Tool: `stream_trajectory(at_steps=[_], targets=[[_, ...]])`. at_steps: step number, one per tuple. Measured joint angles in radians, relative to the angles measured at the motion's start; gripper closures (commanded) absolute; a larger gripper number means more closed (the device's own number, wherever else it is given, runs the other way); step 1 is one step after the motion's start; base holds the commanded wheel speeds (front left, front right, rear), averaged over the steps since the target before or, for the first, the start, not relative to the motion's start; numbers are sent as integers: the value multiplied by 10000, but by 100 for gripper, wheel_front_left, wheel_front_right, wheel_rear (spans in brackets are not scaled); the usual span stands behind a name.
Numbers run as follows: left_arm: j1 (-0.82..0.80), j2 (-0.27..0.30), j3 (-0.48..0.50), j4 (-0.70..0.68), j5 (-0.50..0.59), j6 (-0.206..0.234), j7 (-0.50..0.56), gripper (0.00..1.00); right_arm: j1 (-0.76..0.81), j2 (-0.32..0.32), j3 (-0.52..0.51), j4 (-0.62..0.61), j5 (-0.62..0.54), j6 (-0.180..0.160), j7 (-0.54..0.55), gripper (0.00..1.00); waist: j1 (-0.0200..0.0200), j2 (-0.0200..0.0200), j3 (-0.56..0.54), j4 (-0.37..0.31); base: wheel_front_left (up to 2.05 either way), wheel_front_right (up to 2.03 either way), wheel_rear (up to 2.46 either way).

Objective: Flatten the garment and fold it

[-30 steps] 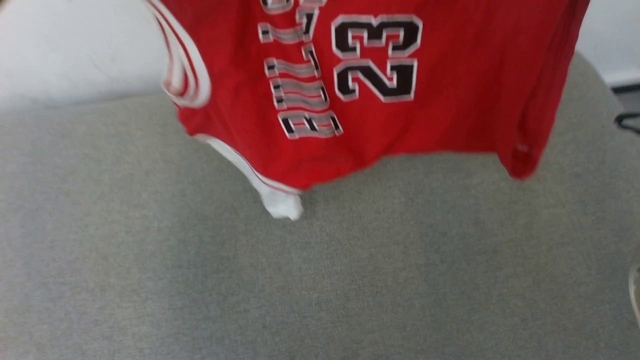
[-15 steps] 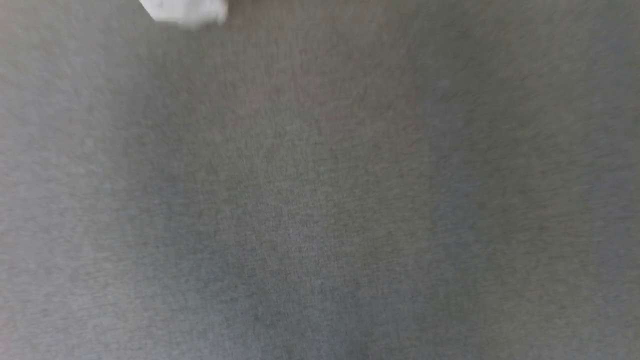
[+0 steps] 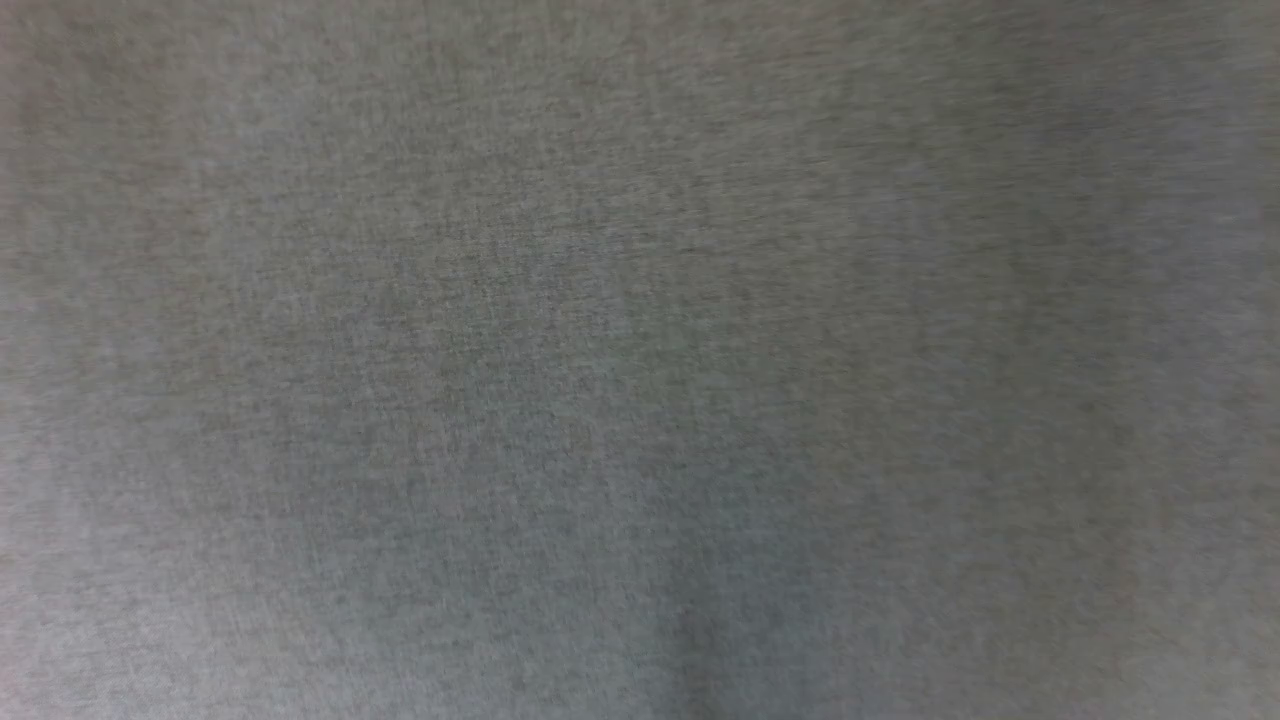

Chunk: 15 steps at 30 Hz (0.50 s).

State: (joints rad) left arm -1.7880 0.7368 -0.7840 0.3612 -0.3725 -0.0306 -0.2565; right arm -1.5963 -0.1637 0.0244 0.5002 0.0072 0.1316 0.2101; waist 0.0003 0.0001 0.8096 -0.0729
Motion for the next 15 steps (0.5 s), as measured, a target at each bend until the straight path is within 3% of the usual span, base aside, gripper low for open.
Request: stream_trajectory(at_steps=[7,15], targets=[[2398,662,779,-2234,-322,209,-6,100,1592,-663,1133,-934,1434,0,-552,100,-2,0,347,309,0,0,0],[6047,1064,1379,-4890,-1195,1204,-8,100,5288,-1638,1181,-3712,3045,0,-58,100,-6,0,-620,483,0,0,0]])
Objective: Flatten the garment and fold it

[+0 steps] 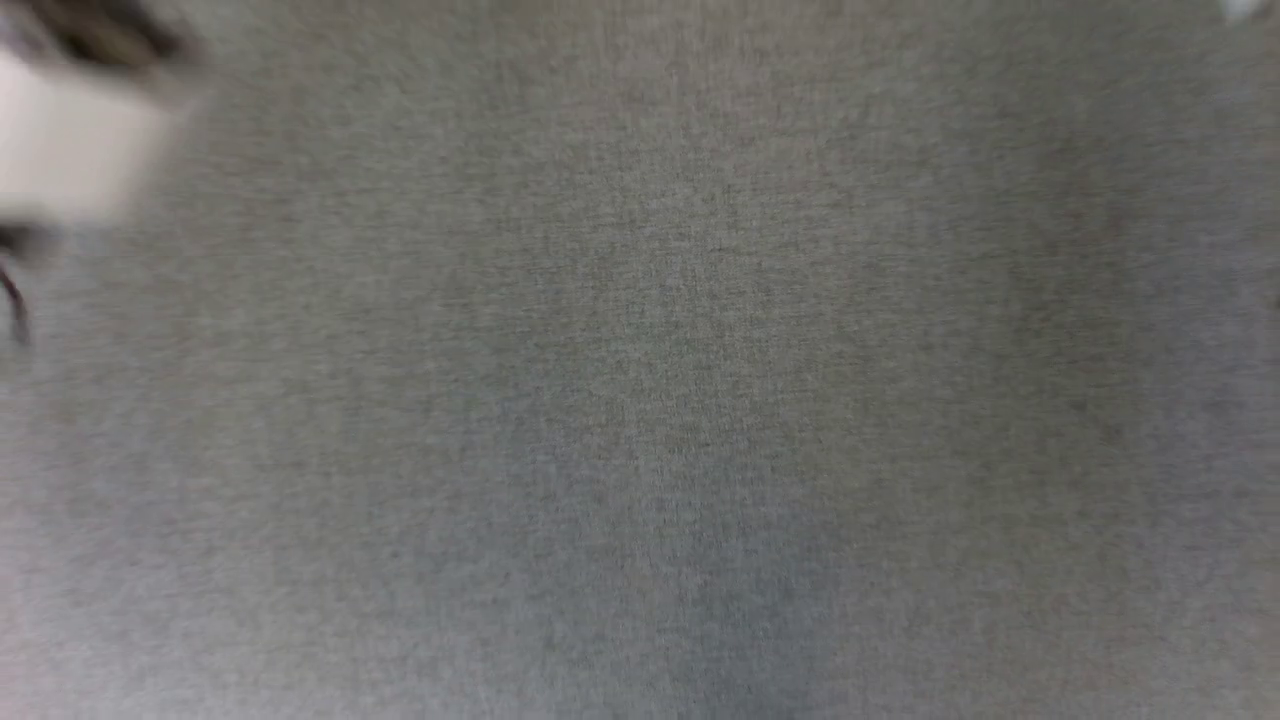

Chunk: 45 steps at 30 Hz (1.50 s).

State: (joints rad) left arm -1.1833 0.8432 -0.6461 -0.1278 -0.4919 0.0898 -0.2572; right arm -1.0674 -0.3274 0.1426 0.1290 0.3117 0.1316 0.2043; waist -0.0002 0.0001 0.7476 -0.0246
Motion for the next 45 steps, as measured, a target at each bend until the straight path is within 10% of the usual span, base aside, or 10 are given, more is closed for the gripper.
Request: stream_trajectory(at_steps=[14,30,45], targets=[[6591,-46,-988,-1321,-616,1164,2,100,6788,516,-800,-1831,890,0,497,100,-1,0,-2433,83,0,0,0],[10483,-171,-3053,-136,-3402,-8,1202,100,12079,194,-1498,-1457,2353,0,1933,100,0,0,-5146,17,0,0,0],[11631,472,-3591,-1415,-4656,380,2731,100,14184,27,-2025,-2291,3108,0,3394,100,1,0,-6809,188,0,0,0]])
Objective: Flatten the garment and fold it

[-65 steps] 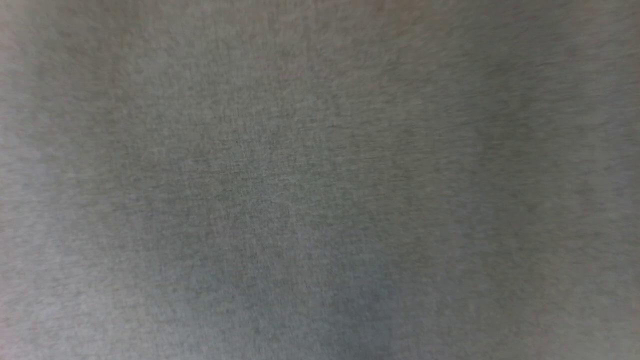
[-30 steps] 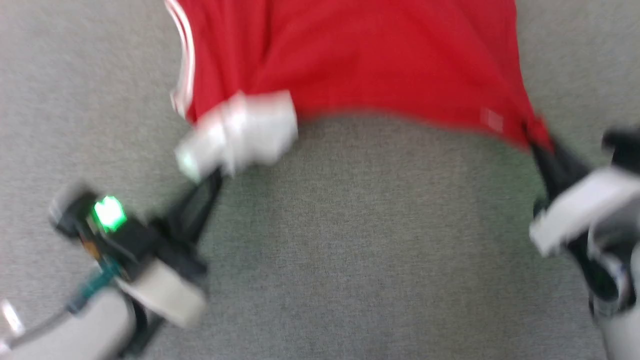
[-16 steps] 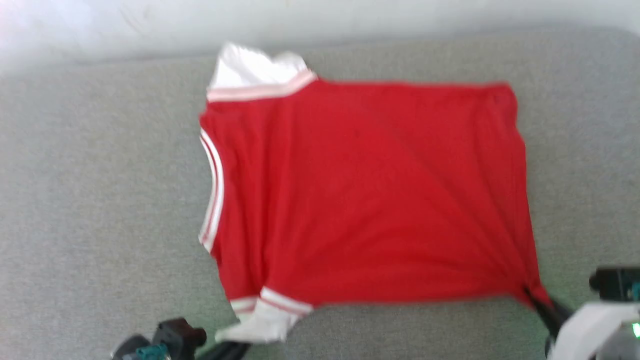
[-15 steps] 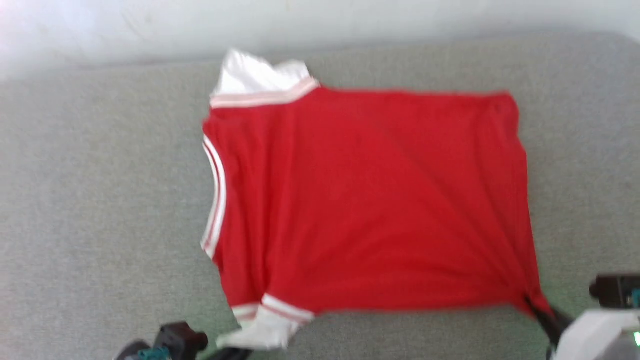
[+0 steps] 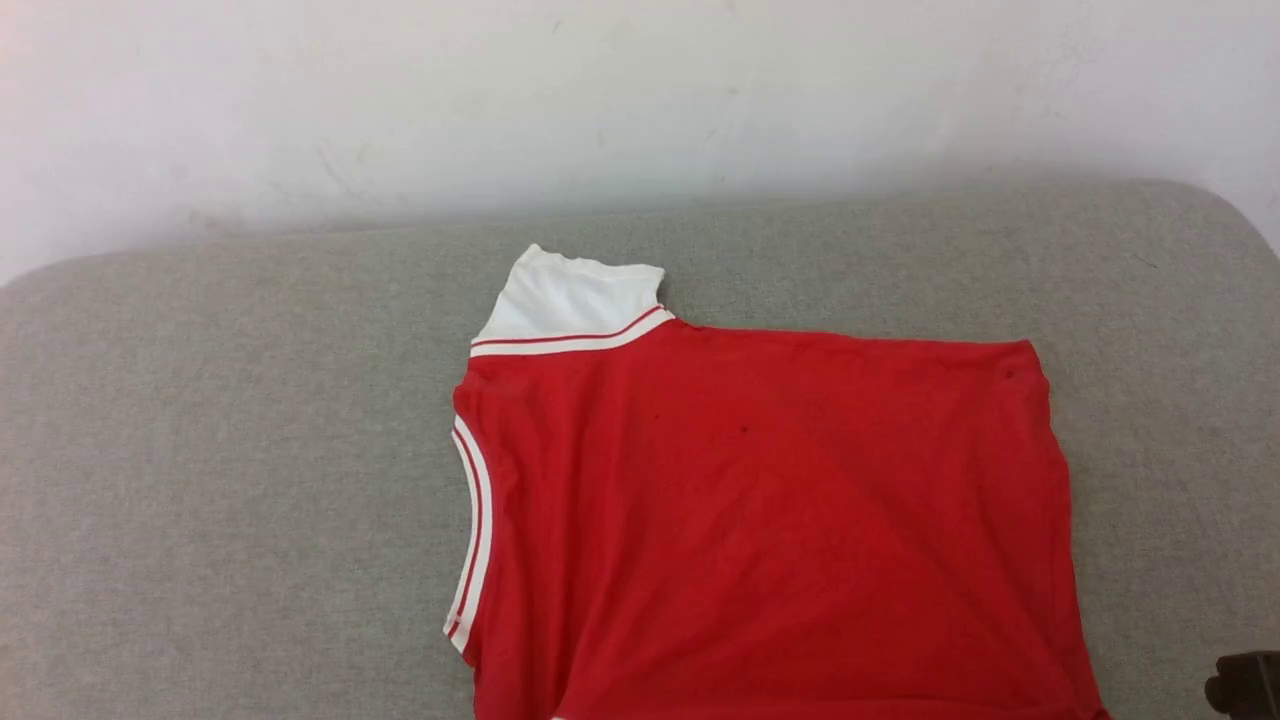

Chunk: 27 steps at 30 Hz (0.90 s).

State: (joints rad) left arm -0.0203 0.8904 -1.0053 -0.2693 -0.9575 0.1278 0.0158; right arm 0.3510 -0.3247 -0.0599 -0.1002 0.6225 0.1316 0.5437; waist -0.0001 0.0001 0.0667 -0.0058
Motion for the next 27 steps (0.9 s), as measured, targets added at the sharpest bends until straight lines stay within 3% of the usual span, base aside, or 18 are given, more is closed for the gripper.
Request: stream_trajectory(at_steps=[4,11,17,27], targets=[[-74,71,201,-190,215,184,-194,100,-107,29,-65,-232,-207,0,-209,100,1,0,-14,2,0,0,0],[-1396,140,869,-100,1026,115,-665,100,-1394,-125,-102,-460,-826,0,-742,100,2,0,400,-123,0,0,0],[-2965,-36,1350,531,1611,-489,-880,100,-3038,-205,-31,-311,-1310,0,-1149,100,3,0,1127,-229,0,0,0],[-4662,-1103,1526,2821,2063,-1244,-1262,100,-4751,-146,384,1016,-1837,0,-1409,100,5,0,2598,-330,0,0,0]])
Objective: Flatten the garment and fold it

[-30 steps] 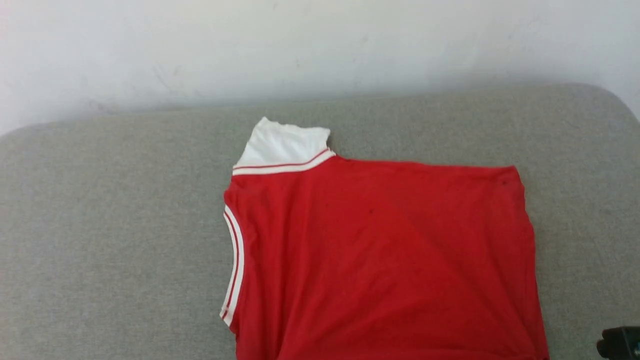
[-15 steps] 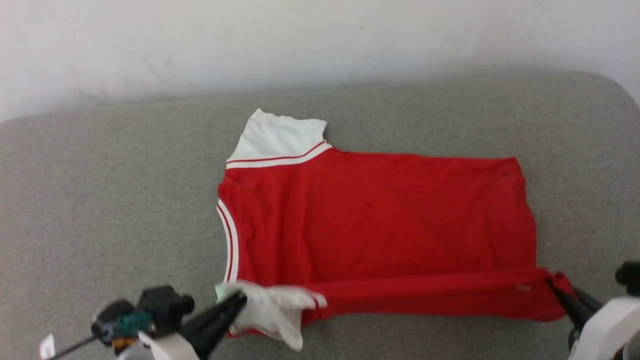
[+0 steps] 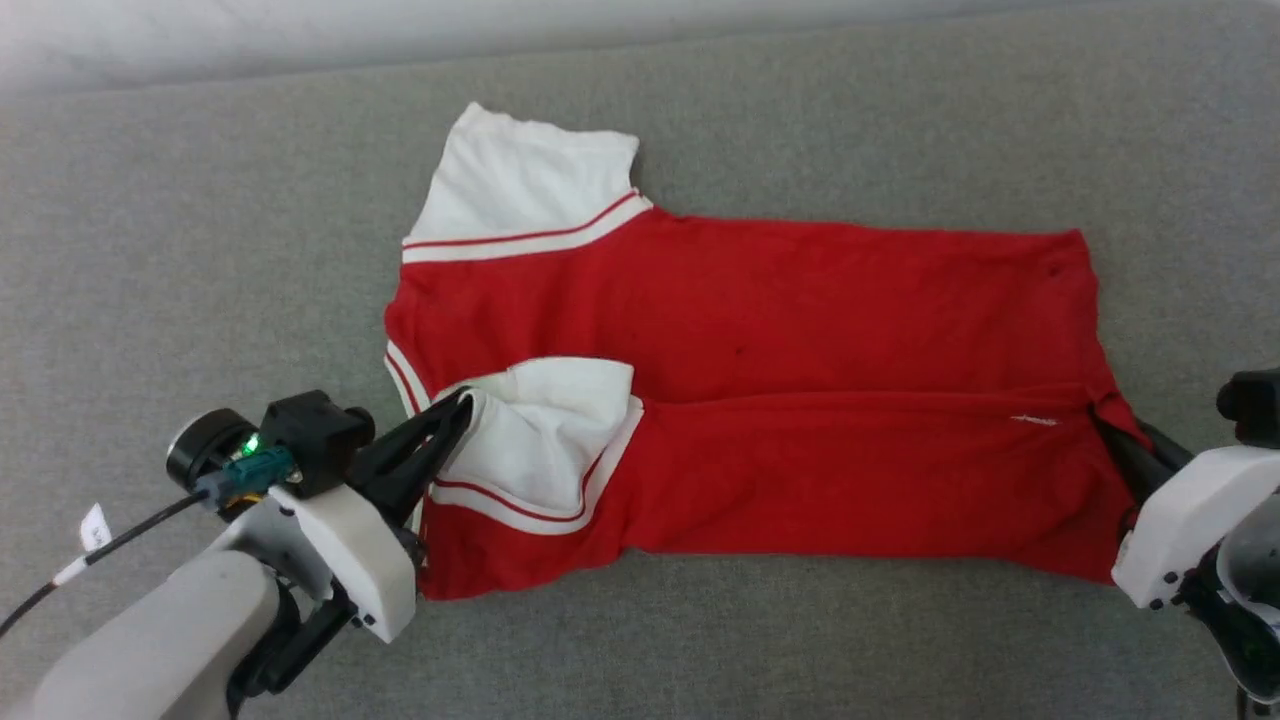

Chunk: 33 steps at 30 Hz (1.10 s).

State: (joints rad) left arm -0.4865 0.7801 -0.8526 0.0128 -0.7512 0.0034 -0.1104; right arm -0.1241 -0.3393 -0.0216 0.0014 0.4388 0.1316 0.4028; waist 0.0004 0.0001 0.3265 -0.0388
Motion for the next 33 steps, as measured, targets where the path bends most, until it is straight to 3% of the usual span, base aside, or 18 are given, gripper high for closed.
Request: stream_trajectory(at_steps=[4,10,11,12,13,14,19,25,30,33], targets=[[-181,-462,-257,1122,15,-382,92,100,-208,58,303,571,4,0,-15,100,-1,0,498,-5,0,0,0],[-631,-972,-176,1977,-59,-554,-259,100,-609,-17,433,848,132,10,-115,100,-4,0,943,22,0,0,0],[-684,-1057,-161,2084,-73,-554,-328,100,-641,-40,449,888,159,10,-117,88,-5,0,959,46,0,0,0],[-697,-1147,-132,2182,-125,-554,-410,100,-672,-50,460,924,184,10,-117,65,-5,-1,953,66,0,0,0],[-693,-1235,-107,2276,-182,-554,-500,56,-703,-50,464,974,207,10,-117,13,-5,0,929,82,0,0,0],[-690,-1317,-82,2368,-253,-554,-571,2,-729,-54,489,1022,226,10,-119,0,-4,-1,889,92,0,0,0],[-273,-1492,320,2489,-771,-343,-1022,0,-697,-42,709,968,502,10,-203,0,-2,0,521,115,0,0,0],[1221,-1478,1670,1254,-1055,711,-1457,0,193,0,119,54,408,2,-963,0,-3,0,-245,120,0,0,0],[3059,-2272,4054,-767,341,1801,-1467,0,1294,754,-989,-1014,-894,0,-2194,0,-5,0,-957,156,0,0,0],[4332,-3066,4968,-1551,1476,1941,-1467,0,2020,1528,-1298,-1388,-1881,0,-3007,0,-6,0,-1333,204,0,0,0]])
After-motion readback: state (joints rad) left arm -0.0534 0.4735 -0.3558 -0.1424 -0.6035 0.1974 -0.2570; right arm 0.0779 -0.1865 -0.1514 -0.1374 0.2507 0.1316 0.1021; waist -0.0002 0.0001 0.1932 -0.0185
